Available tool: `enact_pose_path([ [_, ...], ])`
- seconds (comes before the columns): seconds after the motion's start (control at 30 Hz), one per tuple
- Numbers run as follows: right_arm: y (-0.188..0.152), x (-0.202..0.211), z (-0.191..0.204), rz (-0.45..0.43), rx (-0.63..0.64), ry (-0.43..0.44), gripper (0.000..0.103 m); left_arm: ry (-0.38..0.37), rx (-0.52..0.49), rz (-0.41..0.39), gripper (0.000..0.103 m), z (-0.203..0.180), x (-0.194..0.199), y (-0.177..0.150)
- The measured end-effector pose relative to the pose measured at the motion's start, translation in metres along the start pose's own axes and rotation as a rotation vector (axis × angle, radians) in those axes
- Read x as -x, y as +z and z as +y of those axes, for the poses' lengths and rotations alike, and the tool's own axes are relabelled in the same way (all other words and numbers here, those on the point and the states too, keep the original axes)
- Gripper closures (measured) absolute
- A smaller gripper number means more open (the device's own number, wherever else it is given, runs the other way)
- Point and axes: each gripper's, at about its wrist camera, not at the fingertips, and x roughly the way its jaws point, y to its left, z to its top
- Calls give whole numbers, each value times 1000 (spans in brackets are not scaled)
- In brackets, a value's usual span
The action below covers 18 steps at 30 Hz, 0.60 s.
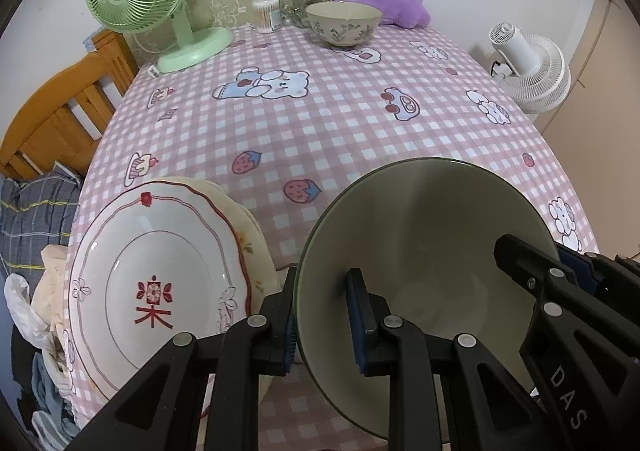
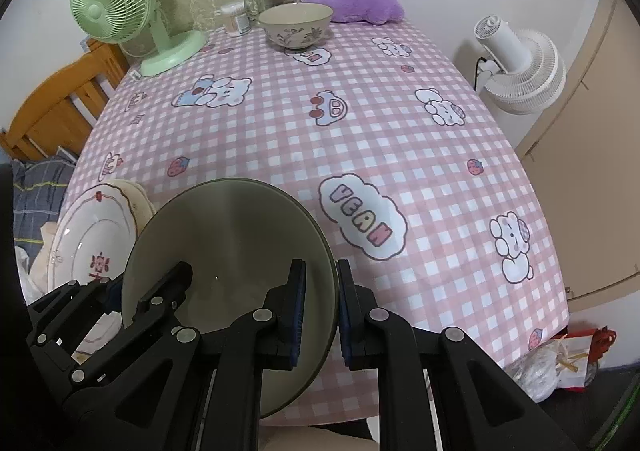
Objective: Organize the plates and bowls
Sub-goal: 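Lower the grey-green bowl onto the first bowl and open both grippers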
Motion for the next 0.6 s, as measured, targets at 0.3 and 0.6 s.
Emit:
enact_pose_path([
  [0.3,-1,-1,0,-10,1,-16,85,-6,17,2,80,2,-4,-1],
  [0.6,5,20,2,-40,15,26,54,-60,29,-30,40,3,23,6],
])
